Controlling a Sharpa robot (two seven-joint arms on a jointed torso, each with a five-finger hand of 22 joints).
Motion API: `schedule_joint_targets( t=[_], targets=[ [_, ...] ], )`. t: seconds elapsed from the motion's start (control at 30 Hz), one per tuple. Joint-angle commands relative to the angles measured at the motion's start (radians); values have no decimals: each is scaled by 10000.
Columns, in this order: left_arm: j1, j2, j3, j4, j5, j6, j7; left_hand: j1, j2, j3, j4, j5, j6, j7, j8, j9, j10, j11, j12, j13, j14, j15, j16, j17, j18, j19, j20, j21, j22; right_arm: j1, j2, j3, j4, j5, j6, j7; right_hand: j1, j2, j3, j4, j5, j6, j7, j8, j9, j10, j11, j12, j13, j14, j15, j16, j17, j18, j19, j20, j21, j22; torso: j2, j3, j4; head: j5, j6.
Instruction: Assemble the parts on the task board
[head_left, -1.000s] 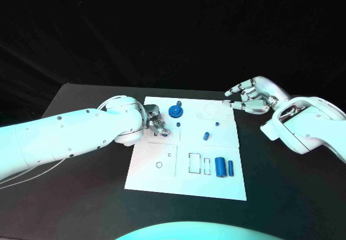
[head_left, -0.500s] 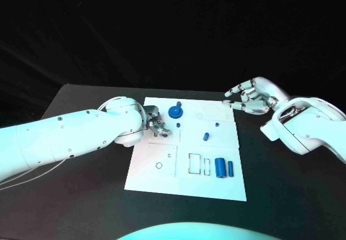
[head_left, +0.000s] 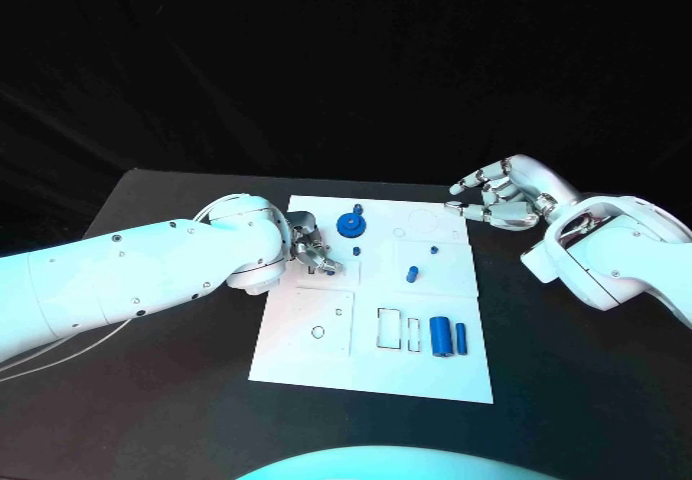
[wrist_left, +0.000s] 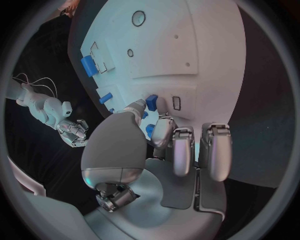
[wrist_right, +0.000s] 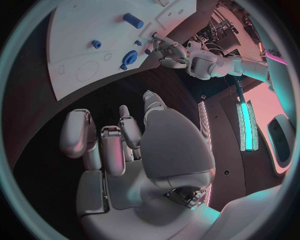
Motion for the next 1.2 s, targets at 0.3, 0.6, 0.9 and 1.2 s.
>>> schedule_joint_targets(
  t=[0.3, 0.6, 0.9, 1.2],
  targets=[
    [130, -96, 301, 128, 465, -412, -165, -227, 27, -434, -1, 39, -14, 101, -92, -15, -106, 50, -20, -48, 1033, -18, 25, 2632, -148, 1037, -35, 24, 2634, -23, 35, 0, -57, -31, 40, 106, -103, 12, -64, -27, 54, 3, -29, 62, -11, -15, -47, -28, -12, 671, -68, -69, 1166, 195, -28, -74, -49, -17, -4, 6, -5, 12, 73],
    [830, -221, 417, -250, 561, 749, -293, 38, 127, -647, -21, 59, -226, 189, -293, -111, -304, 122, -325, -316, 1033, 35, 25, 2632, -148, 1037, 0, 24, 2634, -30, 53, -1, -87, -19, 51, 93, -103, 12, -64, -27, 54, 3, -29, 62, -11, -15, -47, -28, -12, 671, -68, -69, 1166, 195, -28, -74, -49, -17, -7, 19, 8, 41, 159],
    [1380, 242, 427, -1647, 339, 1301, -199, 205, 135, -828, -11, 57, -589, 436, -841, -556, -523, 328, -636, -602, 1033, 205, 25, 2632, -148, 1037, 128, 24, 2634, -31, 79, -1, -87, -18, 58, 78, -103, 12, -64, -27, 54, 3, -29, 62, -11, -15, -47, -28, -12, 671, -68, -69, 1166, 195, -28, -74, -49, -17, 5, 4, -5, 78, 242],
    [1413, 855, 334, -2806, 116, 1514, -26, 235, 138, -850, -13, 58, -589, 458, -906, -630, -559, 349, -682, -647, 1033, 225, 25, 2632, -148, 1037, 150, 24, 2634, -31, 90, -1, -65, -18, 68, 82, -103, 12, -64, -27, 54, 3, -29, 62, -11, -15, -47, -28, -12, 671, -68, -69, 1166, 195, -28, -74, -49, -17, 19, 2, 4, 99, 215]
  ],
)
